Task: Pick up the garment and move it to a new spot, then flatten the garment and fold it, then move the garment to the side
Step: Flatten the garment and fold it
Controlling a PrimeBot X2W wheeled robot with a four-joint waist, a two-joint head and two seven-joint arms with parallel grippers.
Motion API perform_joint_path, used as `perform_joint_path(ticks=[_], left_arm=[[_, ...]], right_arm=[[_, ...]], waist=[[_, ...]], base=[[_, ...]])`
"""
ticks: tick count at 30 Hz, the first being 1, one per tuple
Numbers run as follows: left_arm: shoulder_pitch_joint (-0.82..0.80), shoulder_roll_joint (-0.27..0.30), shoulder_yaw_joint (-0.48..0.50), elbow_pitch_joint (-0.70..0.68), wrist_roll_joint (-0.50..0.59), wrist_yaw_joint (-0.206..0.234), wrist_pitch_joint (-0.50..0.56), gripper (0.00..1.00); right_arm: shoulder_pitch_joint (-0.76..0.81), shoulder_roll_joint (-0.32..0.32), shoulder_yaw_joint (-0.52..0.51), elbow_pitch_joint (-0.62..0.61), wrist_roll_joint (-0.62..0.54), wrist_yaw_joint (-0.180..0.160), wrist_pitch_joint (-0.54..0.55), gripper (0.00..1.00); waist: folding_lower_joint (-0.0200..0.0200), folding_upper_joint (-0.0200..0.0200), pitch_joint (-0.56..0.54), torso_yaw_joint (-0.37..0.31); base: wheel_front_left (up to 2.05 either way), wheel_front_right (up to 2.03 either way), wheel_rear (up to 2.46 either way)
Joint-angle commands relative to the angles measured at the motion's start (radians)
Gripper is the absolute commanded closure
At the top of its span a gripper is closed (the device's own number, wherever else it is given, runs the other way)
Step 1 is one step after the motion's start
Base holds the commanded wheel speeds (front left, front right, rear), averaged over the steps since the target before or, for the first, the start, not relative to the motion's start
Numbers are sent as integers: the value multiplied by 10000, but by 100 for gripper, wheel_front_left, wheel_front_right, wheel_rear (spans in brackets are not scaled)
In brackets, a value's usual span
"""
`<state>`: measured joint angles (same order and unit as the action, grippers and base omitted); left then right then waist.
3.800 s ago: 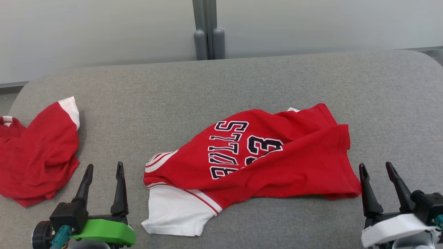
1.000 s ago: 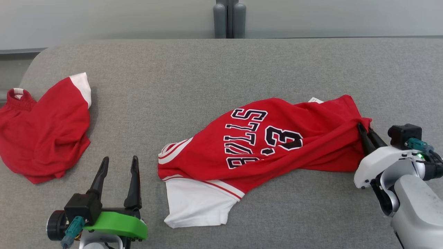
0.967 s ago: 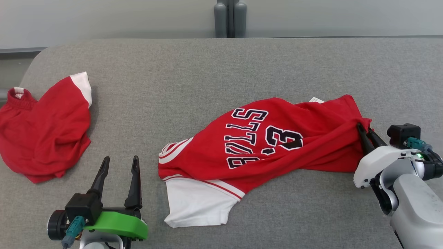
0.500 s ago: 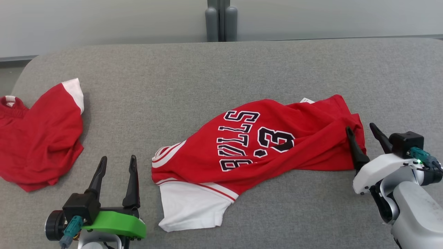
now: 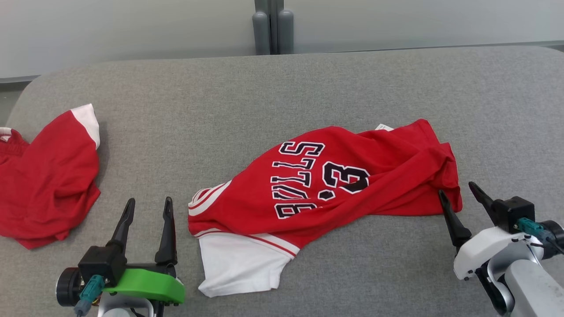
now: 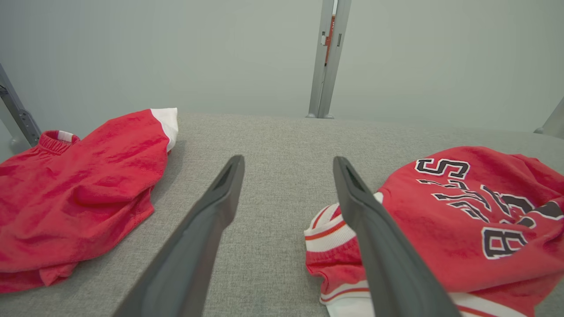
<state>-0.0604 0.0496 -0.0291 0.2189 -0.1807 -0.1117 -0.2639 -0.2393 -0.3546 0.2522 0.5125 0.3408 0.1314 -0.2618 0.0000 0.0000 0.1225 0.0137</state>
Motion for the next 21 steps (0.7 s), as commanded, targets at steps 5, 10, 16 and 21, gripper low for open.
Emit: perform_joint_path(ticks=[5,10,16,21], left_arm=[[-140,18,-38,-14,46,-32,-6,0],[-179,18,-27,6,4,-39,-6,0],[-100,18,16,0,-67,37,-6,0],[41,18,13,14,-102,54,-6,0]], right_arm=[[-787,-149,461,656,-547,-14,33,0],[-1321,-194,841,1502,-864,-14,410,53],[-1627,-110,857,2136,-689,-14,237,100],[-1146,-7,592,1840,-224,-14,18,100]], waist=[[0,0,96,186],[0,0,195,367],[0,0,178,412],[0,0,34,260]], base=[[0,0,0],[0,0,0],[0,0,0],[0,0,0]])
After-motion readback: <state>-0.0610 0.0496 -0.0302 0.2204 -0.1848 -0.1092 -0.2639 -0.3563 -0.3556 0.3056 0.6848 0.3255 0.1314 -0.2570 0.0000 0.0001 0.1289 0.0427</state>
